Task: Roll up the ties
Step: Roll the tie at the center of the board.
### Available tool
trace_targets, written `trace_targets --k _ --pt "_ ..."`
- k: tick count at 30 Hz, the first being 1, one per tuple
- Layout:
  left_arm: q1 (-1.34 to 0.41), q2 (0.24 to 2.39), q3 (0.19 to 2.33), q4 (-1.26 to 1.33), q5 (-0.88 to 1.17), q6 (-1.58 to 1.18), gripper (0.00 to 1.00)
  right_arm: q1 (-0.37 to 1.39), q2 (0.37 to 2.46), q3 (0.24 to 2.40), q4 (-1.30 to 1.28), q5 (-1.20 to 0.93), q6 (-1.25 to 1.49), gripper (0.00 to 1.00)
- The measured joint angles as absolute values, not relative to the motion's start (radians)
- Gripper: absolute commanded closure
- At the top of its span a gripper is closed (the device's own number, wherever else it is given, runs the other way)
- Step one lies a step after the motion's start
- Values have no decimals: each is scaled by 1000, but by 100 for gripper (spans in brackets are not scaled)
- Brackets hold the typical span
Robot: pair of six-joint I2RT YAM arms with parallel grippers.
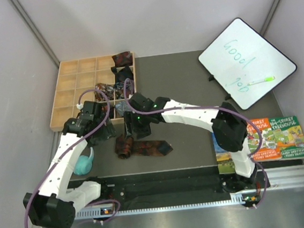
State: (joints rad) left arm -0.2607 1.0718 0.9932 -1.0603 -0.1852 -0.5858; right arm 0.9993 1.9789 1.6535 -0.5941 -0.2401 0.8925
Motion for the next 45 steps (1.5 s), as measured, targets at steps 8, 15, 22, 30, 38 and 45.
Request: trace_targets --k 8,15,22,30,38,45 --pt "-200 1028 993 -1048 -138 -559 20 1020 2078 1678 -638 -200 952 41" --pt "-167 1022 980 -1036 -109 -538 20 1026 2139 1743 -627 -196 989 44" --pt "-158 995 960 -1031 -96 -522 21 1039 2140 1753 -605 -198 1008 46" --pt "-157 992 946 -1023 -84 -521 23 1047 2198 1769 -579 -220 1031 78" --pt "-157 981 941 -1020 -67 -527 27 1047 2200 1737 -546 -228 1042 100" --pt "-157 977 930 -1014 -45 -537 31 1046 2115 1571 -469 -224 1043 100"
